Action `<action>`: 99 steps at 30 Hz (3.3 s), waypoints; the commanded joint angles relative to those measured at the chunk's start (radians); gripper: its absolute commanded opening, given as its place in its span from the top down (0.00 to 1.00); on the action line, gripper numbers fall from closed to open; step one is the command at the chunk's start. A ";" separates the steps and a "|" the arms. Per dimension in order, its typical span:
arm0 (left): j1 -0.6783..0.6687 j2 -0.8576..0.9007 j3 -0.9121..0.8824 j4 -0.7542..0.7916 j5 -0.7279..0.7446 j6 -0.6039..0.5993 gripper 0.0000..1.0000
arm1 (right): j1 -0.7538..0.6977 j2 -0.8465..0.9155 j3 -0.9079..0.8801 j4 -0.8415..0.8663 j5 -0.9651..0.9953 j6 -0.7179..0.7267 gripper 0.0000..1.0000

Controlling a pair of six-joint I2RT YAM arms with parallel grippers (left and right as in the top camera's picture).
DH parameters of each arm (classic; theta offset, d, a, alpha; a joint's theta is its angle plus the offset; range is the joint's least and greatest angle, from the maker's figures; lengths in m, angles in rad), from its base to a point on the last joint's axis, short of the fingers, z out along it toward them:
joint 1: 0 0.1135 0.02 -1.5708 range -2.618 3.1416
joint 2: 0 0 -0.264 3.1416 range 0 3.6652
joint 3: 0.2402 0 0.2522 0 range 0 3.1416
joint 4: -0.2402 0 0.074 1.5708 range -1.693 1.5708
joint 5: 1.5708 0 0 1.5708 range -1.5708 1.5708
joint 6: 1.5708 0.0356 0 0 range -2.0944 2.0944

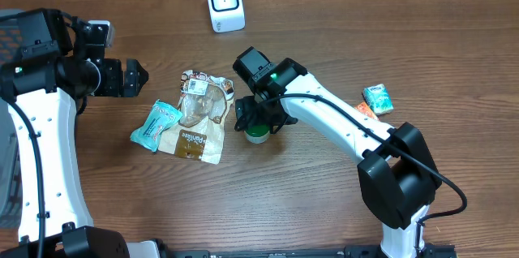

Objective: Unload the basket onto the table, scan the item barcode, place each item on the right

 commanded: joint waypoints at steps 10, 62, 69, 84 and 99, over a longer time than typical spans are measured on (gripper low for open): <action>-0.001 -0.006 0.023 0.000 0.011 0.014 0.00 | 0.000 0.005 -0.004 0.076 0.006 -0.005 0.15; -0.001 -0.006 0.023 0.000 0.011 0.014 0.00 | -0.001 0.003 0.005 0.064 0.118 -1.169 0.31; -0.001 -0.006 0.023 0.000 0.011 0.014 0.00 | -0.001 0.003 0.006 0.064 0.118 -1.292 0.27; -0.001 -0.006 0.023 0.000 0.011 0.014 0.00 | -0.001 -0.135 0.006 0.104 0.118 -1.135 0.00; -0.001 -0.006 0.023 0.000 0.011 0.014 0.01 | -0.003 -0.151 -0.039 0.164 0.108 -0.341 0.00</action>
